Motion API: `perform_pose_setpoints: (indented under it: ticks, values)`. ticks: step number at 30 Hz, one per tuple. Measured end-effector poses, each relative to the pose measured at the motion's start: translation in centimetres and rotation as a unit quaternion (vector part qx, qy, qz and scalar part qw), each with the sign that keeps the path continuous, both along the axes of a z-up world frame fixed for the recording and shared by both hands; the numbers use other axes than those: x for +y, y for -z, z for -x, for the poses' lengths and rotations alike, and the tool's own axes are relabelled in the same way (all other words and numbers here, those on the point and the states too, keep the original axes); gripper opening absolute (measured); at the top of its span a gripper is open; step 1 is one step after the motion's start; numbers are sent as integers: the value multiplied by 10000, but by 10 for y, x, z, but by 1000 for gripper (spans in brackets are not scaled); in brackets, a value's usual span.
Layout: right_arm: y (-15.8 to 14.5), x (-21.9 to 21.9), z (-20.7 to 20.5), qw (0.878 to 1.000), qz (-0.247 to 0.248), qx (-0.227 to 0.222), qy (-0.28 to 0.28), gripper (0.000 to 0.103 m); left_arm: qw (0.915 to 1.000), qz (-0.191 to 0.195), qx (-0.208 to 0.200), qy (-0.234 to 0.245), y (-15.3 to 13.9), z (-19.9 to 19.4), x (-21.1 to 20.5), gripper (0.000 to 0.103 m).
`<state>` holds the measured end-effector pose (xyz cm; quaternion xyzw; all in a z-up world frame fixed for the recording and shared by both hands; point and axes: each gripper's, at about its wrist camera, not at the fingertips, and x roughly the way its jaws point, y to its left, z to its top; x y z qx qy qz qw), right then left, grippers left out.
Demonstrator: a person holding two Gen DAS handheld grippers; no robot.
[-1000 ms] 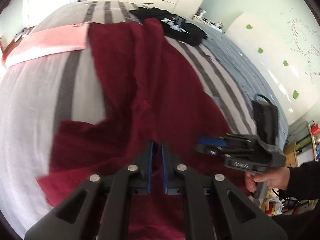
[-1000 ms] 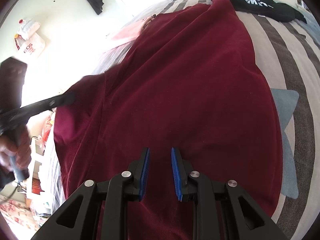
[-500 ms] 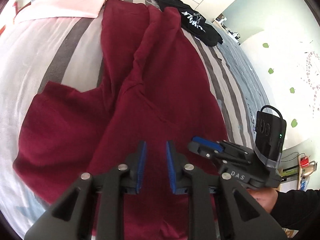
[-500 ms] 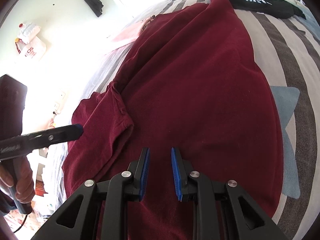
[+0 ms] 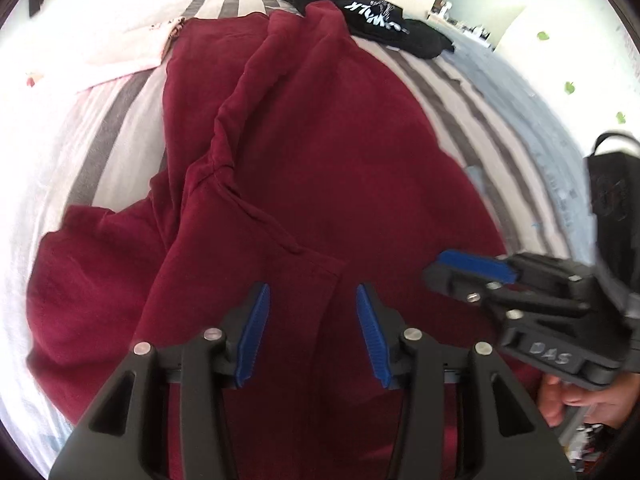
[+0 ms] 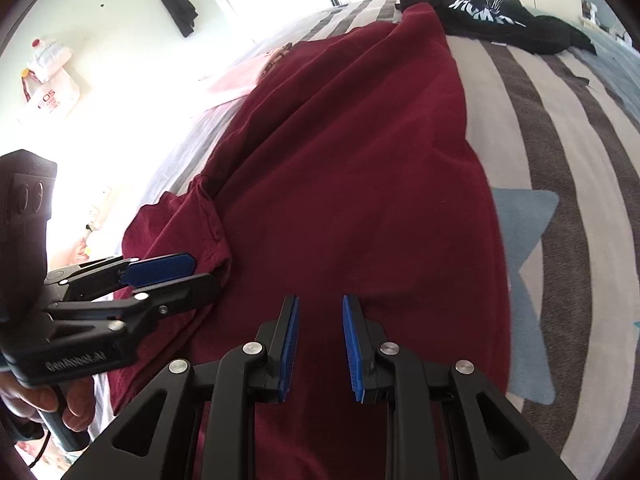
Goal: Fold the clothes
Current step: 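Grasp the sweatshirt hem with the left gripper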
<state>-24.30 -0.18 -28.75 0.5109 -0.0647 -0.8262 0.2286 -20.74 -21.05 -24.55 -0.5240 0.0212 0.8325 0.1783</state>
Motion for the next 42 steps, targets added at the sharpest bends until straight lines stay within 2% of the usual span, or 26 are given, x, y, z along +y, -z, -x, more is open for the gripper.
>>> perform_pose_setpoints:
  ticks: [3, 4, 5, 8, 12, 17, 22, 25, 27, 31, 36, 39, 42]
  values:
    - [-1, 2, -1, 9998, -139, 35, 117, 20, 9995, 262, 173, -12, 6, -7, 2, 42]
    - [-1, 3, -2, 9998, -158, 35, 143, 20, 9991, 352, 250, -19, 7, -8, 3, 39]
    - [-1, 3, -2, 9997, -181, 39, 157, 20, 9985, 444, 328, -39, 7, -9, 3, 24]
    - [-1, -1, -3, 9996, -235, 34, 179, 20, 9987, 264, 330, -272, 2, -7, -10, 5]
    - [-2, 0, -3, 9995, -245, 24, 201, 20, 9964, 118, 550, -630, -21, -4, -47, 5]
    - [1, -3, -2, 9995, -260, 6, 195, 20, 9906, 293, 714, -1125, -45, 17, -112, 4]
    - [1, -7, 0, 9993, -305, 4, 193, 21, 9825, 868, 611, -1530, -35, 54, -173, 4]
    - [2, -10, 0, 9993, -338, 12, 184, 21, 9765, 878, 230, -1954, -27, 65, -213, 4]
    - [3, -13, -1, 9992, -348, 16, 207, 21, 9768, 693, 282, -2006, -33, 51, -227, 4]
    - [3, -15, -1, 9990, -390, 51, 202, 24, 9844, 273, 394, -1691, -43, 26, -210, 5]
    - [1, -19, -5, 9987, -470, 144, 120, 29, 9924, -204, 266, -1183, -34, 24, -162, 5]
    - [1, -20, -7, 9986, -487, 184, 103, 31, 9930, -609, 204, -988, -31, 34, -133, 5]
    - [1, -23, -10, 9984, -510, 239, 85, 35, 9959, -556, 351, -627, -28, 41, -106, 5]
